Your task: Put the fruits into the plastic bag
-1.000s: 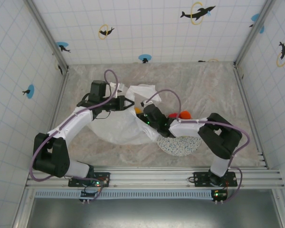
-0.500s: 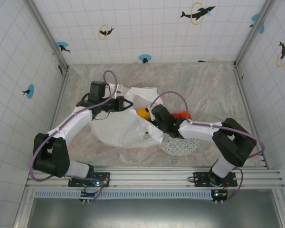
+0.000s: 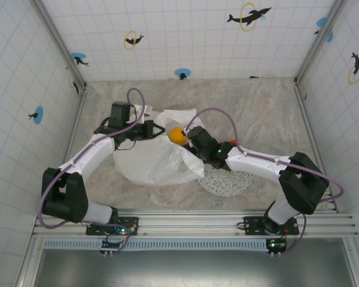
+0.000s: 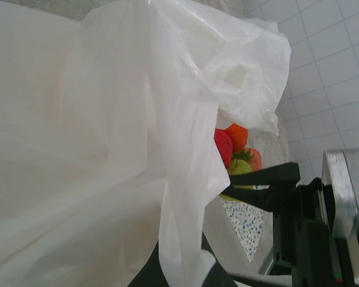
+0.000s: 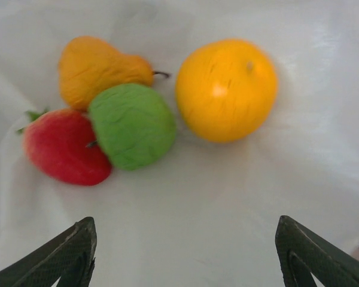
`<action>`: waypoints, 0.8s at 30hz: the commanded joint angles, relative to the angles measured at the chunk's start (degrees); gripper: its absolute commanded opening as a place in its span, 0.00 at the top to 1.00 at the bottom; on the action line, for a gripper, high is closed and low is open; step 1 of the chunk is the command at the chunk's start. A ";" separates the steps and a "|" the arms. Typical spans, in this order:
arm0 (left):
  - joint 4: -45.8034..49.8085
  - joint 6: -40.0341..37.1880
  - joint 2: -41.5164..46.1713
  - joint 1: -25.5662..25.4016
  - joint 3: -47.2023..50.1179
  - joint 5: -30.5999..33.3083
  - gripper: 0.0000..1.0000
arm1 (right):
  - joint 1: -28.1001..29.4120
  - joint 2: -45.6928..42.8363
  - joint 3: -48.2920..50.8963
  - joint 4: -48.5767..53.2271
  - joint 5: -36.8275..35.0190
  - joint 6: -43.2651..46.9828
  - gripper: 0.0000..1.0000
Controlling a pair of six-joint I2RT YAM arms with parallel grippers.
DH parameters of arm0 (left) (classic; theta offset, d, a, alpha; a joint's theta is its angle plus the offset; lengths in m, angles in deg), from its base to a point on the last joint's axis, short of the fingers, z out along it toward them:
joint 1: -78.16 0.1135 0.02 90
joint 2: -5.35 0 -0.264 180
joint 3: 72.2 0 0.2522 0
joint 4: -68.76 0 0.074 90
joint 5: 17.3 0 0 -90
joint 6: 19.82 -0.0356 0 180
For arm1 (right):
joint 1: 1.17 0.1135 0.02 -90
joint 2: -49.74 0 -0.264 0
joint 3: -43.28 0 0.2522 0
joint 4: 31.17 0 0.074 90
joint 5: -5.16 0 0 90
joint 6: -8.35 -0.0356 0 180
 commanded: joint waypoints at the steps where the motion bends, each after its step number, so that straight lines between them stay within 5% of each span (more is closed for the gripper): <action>1: -0.44 0.51 -1.22 0.37 0.11 -0.84 1.00 | 0.94 -1.75 -2.00 1.20 7.50 5.14 0.19; 6: -0.72 0.44 -1.40 0.37 0.40 -0.93 1.00 | 0.41 -0.52 -4.31 9.24 -23.94 -1.23 0.20; 10: -1.35 -0.68 -0.99 0.37 1.22 -0.82 1.00 | 2.59 0.50 -4.70 10.49 -32.36 2.65 0.19; 17: -5.33 -5.05 1.54 -0.67 4.19 -4.20 1.00 | -1.54 -0.21 -1.98 1.51 -9.11 -1.05 0.19; 24: -6.49 -8.73 2.02 -1.33 5.42 -4.01 1.00 | -7.88 1.58 -3.11 -2.73 5.39 -10.16 0.24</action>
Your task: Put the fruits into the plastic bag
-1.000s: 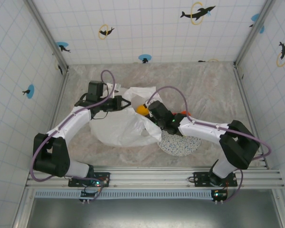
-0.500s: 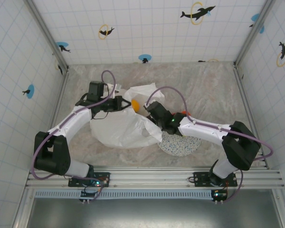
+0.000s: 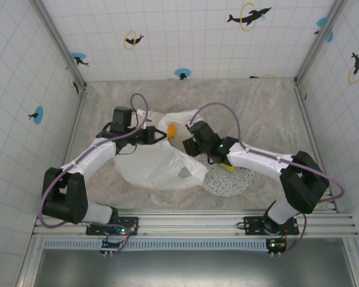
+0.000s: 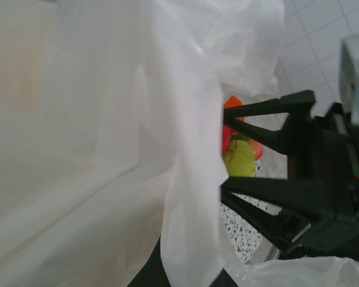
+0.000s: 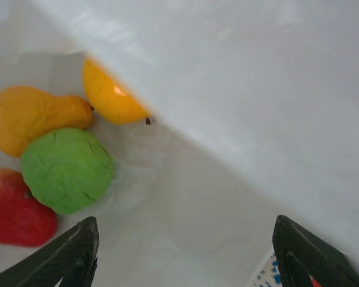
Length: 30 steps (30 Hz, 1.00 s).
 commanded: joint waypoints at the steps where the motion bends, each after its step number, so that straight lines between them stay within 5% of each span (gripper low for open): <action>1: -1.72 -3.68 1.03 -0.24 0.69 -1.38 1.00 | -1.85 0.84 -0.64 -3.86 9.22 -5.62 0.24; 13: 0.10 -4.54 1.12 -0.21 0.16 2.17 1.00 | -5.65 -13.68 9.70 -3.63 18.21 -5.89 0.23; 18: 0.91 -4.32 1.04 -0.17 -0.38 2.67 1.00 | -8.03 -23.28 13.70 1.14 13.42 -5.65 0.22; 24: 1.62 -4.10 1.03 -0.24 -0.92 3.44 1.00 | -8.35 -29.86 14.32 18.55 -4.42 -2.17 0.19; 30: 2.21 -3.90 0.87 -0.03 -1.30 3.98 1.00 | -8.07 -25.57 13.16 25.78 -2.78 2.27 0.11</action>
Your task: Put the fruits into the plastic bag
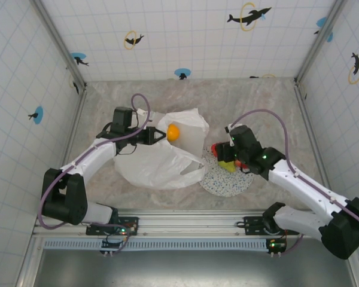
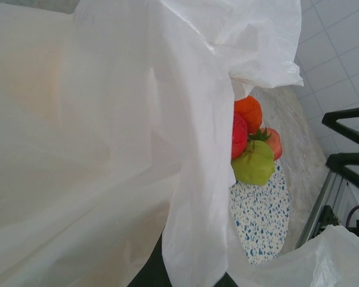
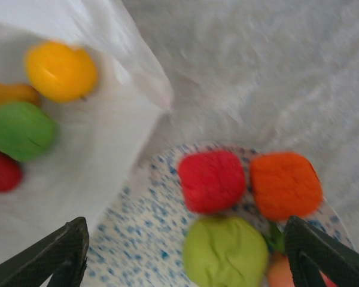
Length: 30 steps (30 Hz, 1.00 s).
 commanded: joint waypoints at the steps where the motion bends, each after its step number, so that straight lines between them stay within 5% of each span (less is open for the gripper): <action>1: 0.96 -1.30 0.75 -0.08 -1.30 0.81 1.00 | 0.41 3.73 0.02 6.76 -0.95 3.38 0.09; 30: 1.80 -0.97 0.05 -0.08 -1.79 0.94 1.00 | 2.91 21.52 -3.48 4.04 -2.24 8.97 0.12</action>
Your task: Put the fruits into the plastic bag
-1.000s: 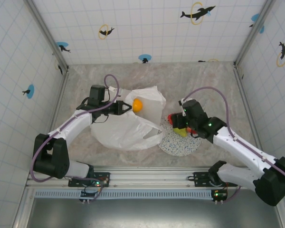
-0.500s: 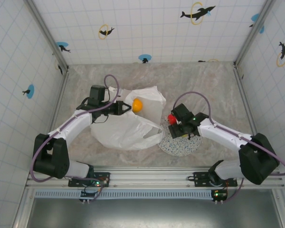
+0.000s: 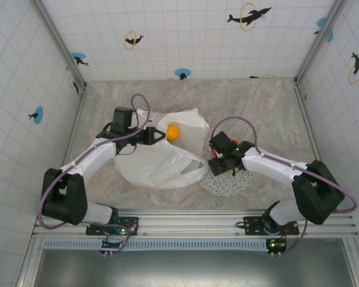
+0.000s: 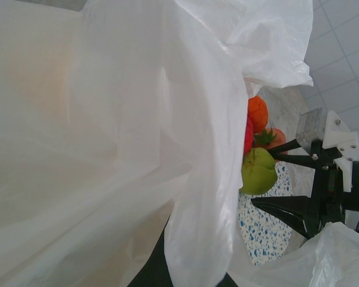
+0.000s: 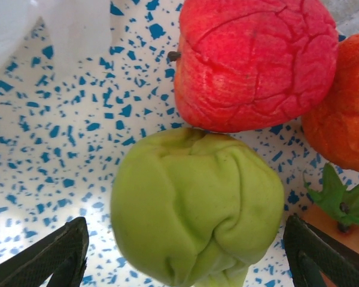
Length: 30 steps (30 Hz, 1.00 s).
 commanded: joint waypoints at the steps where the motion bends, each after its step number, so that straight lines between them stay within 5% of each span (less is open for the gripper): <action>1: 1.33 -0.97 0.07 -0.08 -1.64 -0.08 1.00 | -0.67 1.79 -1.05 -2.03 -1.00 2.36 0.11; 6: 1.41 -0.99 -0.02 -0.07 -1.57 0.00 1.00 | -0.67 4.28 -1.09 -4.76 0.72 4.31 0.14; 12: 1.40 -0.97 -0.11 -0.08 -1.65 0.05 1.00 | -0.62 3.71 -0.70 -5.00 0.16 5.15 0.31; 18: 1.41 -0.65 -0.11 -0.08 -1.73 -0.68 1.00 | 0.30 -8.47 2.91 -6.38 2.02 3.48 0.41; 22: 1.17 -0.44 -0.03 -0.08 -1.59 -1.96 1.00 | -0.75 -15.69 6.11 -19.05 8.94 4.17 0.43; 30: 0.05 0.03 -0.06 -0.04 -1.20 -3.89 1.00 | -0.91 -5.02 -0.69 -29.27 18.93 6.11 0.43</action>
